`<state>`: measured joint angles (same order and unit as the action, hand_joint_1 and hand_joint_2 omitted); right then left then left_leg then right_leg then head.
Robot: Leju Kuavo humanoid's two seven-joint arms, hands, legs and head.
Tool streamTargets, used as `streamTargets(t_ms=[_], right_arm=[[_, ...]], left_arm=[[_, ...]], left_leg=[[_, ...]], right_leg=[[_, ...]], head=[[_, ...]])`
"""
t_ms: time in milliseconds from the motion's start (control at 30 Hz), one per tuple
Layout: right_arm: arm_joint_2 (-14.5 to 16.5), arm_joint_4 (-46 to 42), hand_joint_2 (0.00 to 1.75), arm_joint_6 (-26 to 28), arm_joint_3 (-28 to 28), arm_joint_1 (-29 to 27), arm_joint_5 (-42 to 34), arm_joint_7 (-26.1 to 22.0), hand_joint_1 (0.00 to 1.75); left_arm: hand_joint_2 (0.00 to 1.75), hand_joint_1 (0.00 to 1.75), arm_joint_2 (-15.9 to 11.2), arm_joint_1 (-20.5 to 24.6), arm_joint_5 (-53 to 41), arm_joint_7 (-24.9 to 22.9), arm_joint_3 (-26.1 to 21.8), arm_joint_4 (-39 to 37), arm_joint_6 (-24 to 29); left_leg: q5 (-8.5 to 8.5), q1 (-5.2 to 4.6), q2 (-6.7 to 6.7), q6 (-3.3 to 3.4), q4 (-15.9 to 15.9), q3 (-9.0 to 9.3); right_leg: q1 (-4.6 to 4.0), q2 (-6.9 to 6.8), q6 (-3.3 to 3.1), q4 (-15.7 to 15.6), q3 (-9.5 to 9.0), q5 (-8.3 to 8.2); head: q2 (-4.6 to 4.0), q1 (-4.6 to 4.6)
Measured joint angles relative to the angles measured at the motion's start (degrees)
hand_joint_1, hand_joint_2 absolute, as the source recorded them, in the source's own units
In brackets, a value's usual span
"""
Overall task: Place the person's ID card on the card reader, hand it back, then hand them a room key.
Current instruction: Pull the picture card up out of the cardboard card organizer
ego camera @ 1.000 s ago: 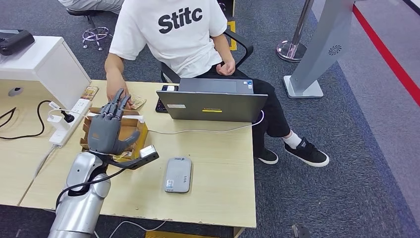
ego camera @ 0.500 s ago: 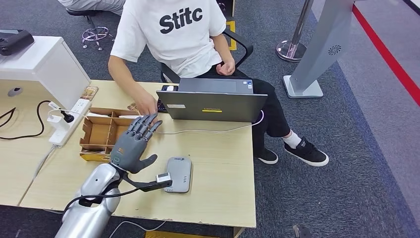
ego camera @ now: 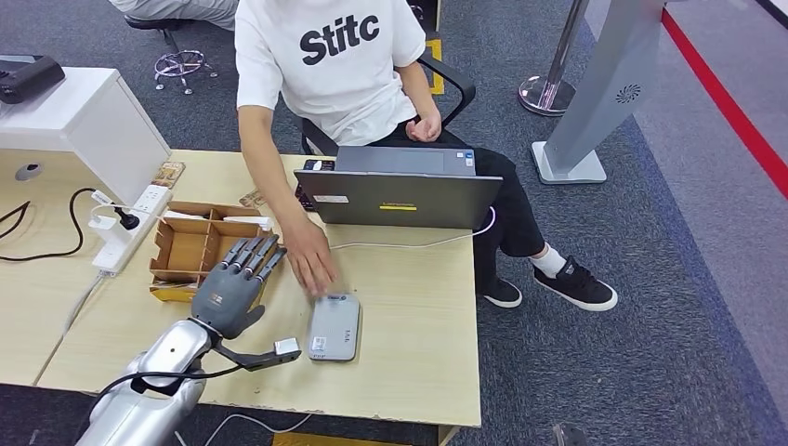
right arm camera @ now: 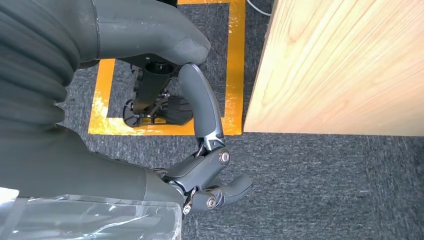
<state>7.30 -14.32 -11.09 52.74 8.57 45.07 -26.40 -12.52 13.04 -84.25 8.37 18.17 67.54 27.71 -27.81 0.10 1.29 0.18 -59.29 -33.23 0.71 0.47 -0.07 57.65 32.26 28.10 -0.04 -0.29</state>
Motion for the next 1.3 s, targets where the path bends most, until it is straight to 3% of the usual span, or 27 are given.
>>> streamTargets(t_ms=[333,800,867,933,1000,1300], right_arm=[[0.00,0.00,1.75,-0.11,0.00,0.00,-0.07,-0.02,0.00],[0.00,0.00,1.75,-0.32,0.00,-0.01,-0.07,-0.06,0.00],[0.00,0.00,1.75,-0.34,0.00,-0.01,-0.07,-0.07,0.00],[0.00,0.00,1.75,-0.34,0.00,-0.01,-0.06,-0.07,0.00],[0.00,0.00,1.75,-0.34,0.00,-0.01,-0.05,-0.07,0.00],[0.00,0.00,1.75,-0.44,-0.01,0.00,-0.05,-0.07,0.00]], left_arm=[[1.75,0.00,-1.84,-0.01,-0.53,-1.09,-3.03,-3.16,1.62],[1.75,0.00,-2.18,-0.40,0.12,-0.10,-6.67,-5.18,2.15],[1.75,0.73,-2.18,-0.47,0.11,0.13,-7.09,-5.36,2.19],[1.75,1.61,-2.19,-0.50,0.26,0.37,-7.42,-5.57,2.27],[1.75,1.75,-2.18,-0.52,0.55,0.70,-7.73,-5.82,2.35],[1.75,1.75,-1.92,-0.53,1.32,2.46,-8.78,-6.74,3.58]], left_leg=[[0.00,0.01,0.02,0.00,0.00,0.00],[0.00,0.01,0.01,0.00,0.00,-0.01],[0.00,0.01,0.02,0.00,0.00,-0.01],[0.00,0.01,0.02,0.00,0.00,-0.01],[0.00,0.01,0.02,0.00,0.00,-0.01],[0.01,0.01,0.02,-0.01,0.00,0.00]], right_leg=[[0.00,-0.01,0.00,0.00,0.00,0.00],[0.00,-0.01,0.00,0.00,0.00,0.00],[0.00,-0.01,0.00,0.00,0.00,0.00],[0.00,-0.01,0.00,0.00,0.00,0.00],[0.00,-0.02,0.00,0.00,0.00,0.00],[0.00,-0.02,0.00,0.00,0.00,0.00]], head=[[0.00,-0.01],[0.00,-0.01],[0.00,-0.01],[0.00,-0.01],[0.00,-0.01],[0.00,-0.01]])
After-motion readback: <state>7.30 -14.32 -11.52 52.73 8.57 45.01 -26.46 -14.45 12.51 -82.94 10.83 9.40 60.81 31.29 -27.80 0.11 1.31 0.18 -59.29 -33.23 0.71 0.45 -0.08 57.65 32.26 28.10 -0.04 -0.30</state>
